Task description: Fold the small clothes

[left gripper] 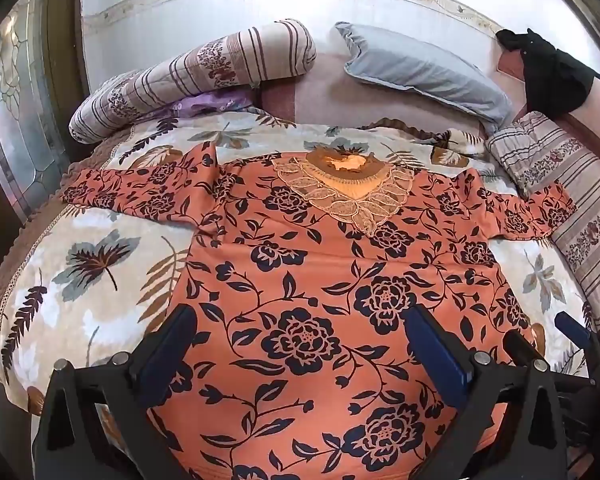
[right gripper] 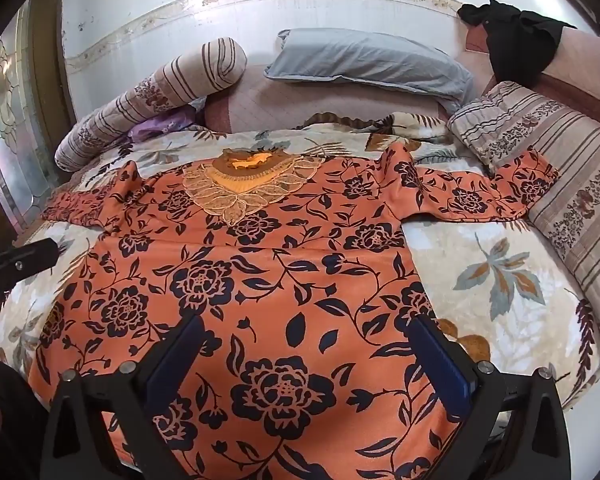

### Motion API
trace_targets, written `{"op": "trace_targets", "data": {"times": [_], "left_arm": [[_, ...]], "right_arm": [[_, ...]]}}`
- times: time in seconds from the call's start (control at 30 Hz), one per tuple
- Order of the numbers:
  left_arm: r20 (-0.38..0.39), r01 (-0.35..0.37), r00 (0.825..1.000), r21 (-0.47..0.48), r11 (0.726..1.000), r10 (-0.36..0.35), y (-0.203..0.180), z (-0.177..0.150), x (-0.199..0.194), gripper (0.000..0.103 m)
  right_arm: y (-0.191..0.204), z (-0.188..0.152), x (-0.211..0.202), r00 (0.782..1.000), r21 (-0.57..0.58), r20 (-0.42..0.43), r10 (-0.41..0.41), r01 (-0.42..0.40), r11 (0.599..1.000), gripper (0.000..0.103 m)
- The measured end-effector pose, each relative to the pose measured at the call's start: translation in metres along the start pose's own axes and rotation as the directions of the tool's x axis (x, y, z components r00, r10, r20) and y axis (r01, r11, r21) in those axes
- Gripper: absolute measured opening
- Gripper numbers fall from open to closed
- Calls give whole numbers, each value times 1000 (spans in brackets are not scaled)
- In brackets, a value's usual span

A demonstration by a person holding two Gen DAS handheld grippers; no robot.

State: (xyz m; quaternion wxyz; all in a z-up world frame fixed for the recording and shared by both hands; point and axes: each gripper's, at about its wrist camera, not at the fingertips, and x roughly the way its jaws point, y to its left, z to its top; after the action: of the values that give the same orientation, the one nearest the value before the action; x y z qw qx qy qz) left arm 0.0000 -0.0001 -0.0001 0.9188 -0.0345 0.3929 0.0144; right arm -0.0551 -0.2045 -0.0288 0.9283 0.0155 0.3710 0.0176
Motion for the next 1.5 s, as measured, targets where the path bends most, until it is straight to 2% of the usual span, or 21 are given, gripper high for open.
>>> {"op": "trace_targets", "data": {"times": [1.5], "left_arm": [[13,4,1000,0,1000,-4,-1,-2,2,103]], "right_arm": [[3,8,1,1000,3,20,-2,2,1000,103]]}}
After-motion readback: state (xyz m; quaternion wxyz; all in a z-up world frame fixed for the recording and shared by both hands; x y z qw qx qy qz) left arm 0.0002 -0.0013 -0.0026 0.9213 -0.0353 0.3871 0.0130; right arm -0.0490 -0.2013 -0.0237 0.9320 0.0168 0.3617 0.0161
